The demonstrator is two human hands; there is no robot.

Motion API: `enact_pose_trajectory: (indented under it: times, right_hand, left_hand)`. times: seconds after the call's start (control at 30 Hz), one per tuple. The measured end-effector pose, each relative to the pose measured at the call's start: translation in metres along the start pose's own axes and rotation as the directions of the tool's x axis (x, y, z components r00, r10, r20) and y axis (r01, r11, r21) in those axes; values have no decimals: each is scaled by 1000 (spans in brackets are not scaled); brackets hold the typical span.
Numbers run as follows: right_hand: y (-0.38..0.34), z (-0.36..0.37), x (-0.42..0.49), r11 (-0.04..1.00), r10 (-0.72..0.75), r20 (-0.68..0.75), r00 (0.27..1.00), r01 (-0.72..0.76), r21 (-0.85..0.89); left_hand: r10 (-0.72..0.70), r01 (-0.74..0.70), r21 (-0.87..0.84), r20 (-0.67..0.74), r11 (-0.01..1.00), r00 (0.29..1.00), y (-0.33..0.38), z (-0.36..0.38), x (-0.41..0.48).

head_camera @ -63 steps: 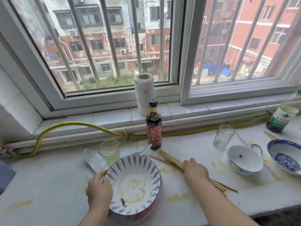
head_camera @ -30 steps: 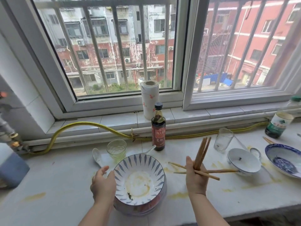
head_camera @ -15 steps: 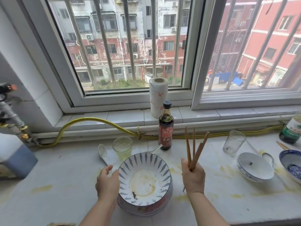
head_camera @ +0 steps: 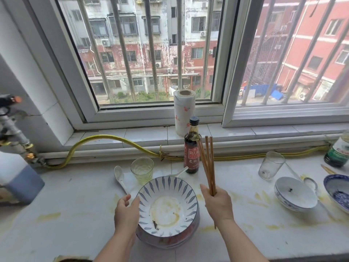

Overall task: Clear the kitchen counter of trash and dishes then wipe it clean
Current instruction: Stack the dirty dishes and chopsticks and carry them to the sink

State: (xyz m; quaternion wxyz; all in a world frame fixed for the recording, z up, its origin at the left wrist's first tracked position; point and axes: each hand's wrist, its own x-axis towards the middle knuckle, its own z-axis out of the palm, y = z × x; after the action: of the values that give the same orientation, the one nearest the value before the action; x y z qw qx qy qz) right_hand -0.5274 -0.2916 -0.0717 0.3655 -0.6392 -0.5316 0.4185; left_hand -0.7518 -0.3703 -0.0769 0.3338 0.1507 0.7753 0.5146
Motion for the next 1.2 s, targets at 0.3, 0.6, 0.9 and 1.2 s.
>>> enact_pose_trajectory:
  times: [0.3, 0.6, 0.9, 1.2]
  right_hand:
    - [3, 20, -12, 970, 236, 38, 971, -238, 42]
    - [-27, 11, -23, 980, 196, -113, 974, -198, -3]
    - [-29, -29, -16, 984, 176, -260, 949, -164, 67]
    - [21, -153, 9, 980, 200, -373, 906, -180, 87]
  left_hand:
    - [-76, 90, -70, 180, 993, 981, 2, 0, 13]
    - [247, -248, -15, 161, 969, 956, 62, 7, 10]
    - [189, -133, -151, 466, 980, 864, 95, 74, -44]
    - [75, -57, -48, 646, 997, 760, 81, 181, -128]
